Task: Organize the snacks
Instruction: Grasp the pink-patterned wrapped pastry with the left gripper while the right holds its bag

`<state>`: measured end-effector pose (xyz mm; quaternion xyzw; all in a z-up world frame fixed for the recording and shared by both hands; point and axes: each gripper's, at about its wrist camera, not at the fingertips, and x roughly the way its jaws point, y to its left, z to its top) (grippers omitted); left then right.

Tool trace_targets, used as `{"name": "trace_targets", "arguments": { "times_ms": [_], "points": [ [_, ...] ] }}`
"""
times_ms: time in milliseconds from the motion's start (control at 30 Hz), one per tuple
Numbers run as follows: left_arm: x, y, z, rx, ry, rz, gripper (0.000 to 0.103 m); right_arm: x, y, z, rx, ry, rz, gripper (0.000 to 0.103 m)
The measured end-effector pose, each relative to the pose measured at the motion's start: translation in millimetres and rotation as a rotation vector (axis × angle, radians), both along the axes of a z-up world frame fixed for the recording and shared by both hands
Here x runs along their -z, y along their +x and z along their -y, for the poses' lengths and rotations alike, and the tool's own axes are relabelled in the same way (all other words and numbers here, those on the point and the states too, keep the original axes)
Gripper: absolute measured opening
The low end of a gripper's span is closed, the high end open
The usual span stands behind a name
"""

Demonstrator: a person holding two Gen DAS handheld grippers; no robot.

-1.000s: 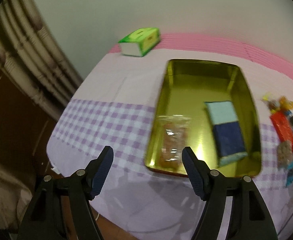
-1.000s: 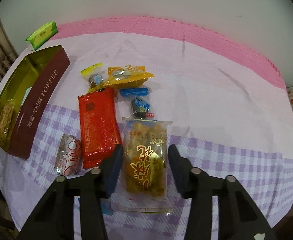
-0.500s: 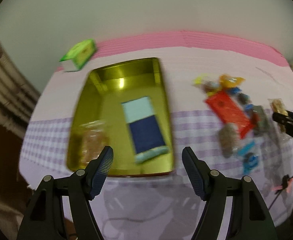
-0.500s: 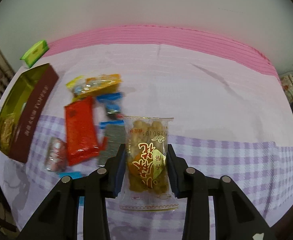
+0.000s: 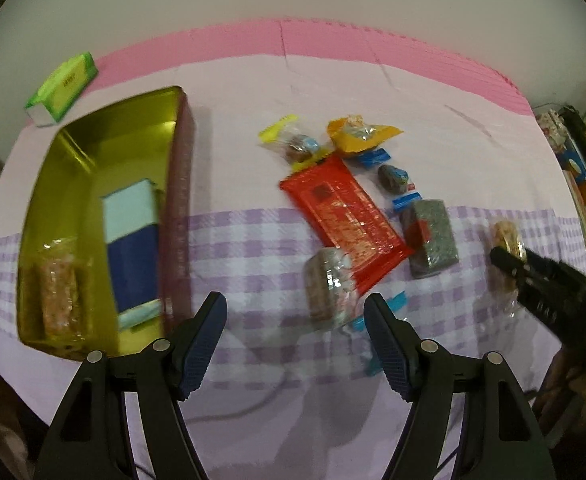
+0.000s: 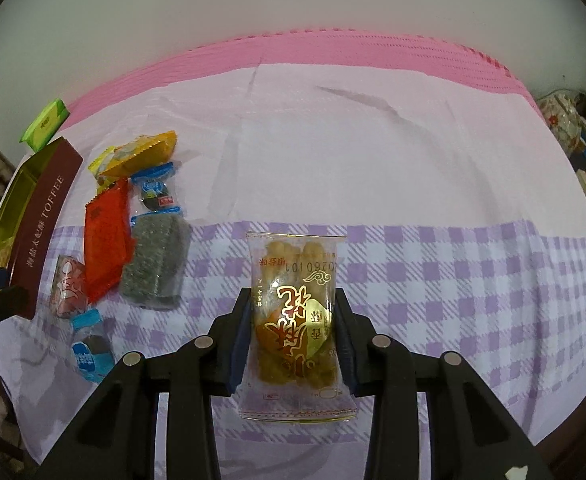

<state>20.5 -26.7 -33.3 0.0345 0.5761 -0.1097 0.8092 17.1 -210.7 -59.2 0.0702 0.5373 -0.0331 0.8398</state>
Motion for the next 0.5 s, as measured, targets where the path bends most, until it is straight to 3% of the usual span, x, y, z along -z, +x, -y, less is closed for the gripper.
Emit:
{"name": "trace_targets", "arguments": {
  "times_ms": [500],
  "points": [
    [31, 22, 30, -0.009, 0.074, -0.095, 0.045, 7, -2, 2, 0.001, 0.067, -0.011, 0.035]
  ]
}}
